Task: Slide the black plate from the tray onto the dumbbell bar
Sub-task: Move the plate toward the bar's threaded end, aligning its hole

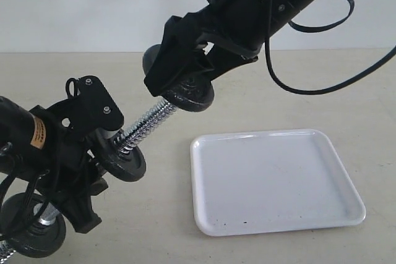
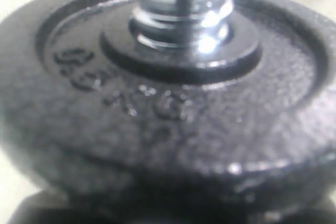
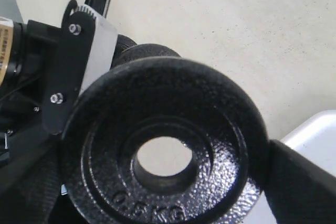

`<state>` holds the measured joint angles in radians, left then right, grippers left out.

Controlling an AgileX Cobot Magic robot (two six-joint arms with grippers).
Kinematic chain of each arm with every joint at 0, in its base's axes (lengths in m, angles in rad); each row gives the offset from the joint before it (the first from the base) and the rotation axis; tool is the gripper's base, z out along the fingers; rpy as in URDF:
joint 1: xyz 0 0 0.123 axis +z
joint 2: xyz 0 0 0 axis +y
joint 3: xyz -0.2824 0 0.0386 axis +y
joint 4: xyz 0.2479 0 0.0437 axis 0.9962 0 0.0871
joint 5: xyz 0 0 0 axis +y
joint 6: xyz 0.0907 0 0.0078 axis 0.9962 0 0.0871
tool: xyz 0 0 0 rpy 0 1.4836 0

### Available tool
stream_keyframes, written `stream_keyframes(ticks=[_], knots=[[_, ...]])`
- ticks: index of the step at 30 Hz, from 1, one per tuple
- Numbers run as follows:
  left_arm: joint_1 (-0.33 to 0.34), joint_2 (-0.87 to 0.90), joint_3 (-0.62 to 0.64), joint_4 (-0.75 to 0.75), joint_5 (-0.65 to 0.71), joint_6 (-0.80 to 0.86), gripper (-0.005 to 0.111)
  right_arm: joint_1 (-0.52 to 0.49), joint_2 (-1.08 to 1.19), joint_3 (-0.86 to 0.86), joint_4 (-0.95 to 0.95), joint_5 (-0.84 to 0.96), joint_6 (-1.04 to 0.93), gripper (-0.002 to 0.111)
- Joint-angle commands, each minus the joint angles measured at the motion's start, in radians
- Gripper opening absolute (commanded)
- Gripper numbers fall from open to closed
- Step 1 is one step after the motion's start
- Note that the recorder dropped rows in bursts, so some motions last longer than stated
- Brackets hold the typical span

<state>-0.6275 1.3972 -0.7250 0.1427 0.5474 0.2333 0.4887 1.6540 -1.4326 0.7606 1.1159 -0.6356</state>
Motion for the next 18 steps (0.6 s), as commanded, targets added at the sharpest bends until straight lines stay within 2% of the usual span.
stream_keyframes(ticks=[1,18], knots=[[-0.001,-0.034,-0.029,0.003,-0.125,0.008,0.004,-0.003,0.02,-0.015,0.038,-0.026,0.002,0.0],[-0.001,-0.034,-0.029,-0.015,-0.13,0.008,0.004,-0.003,0.08,-0.015,0.041,-0.036,0.004,0.0]])
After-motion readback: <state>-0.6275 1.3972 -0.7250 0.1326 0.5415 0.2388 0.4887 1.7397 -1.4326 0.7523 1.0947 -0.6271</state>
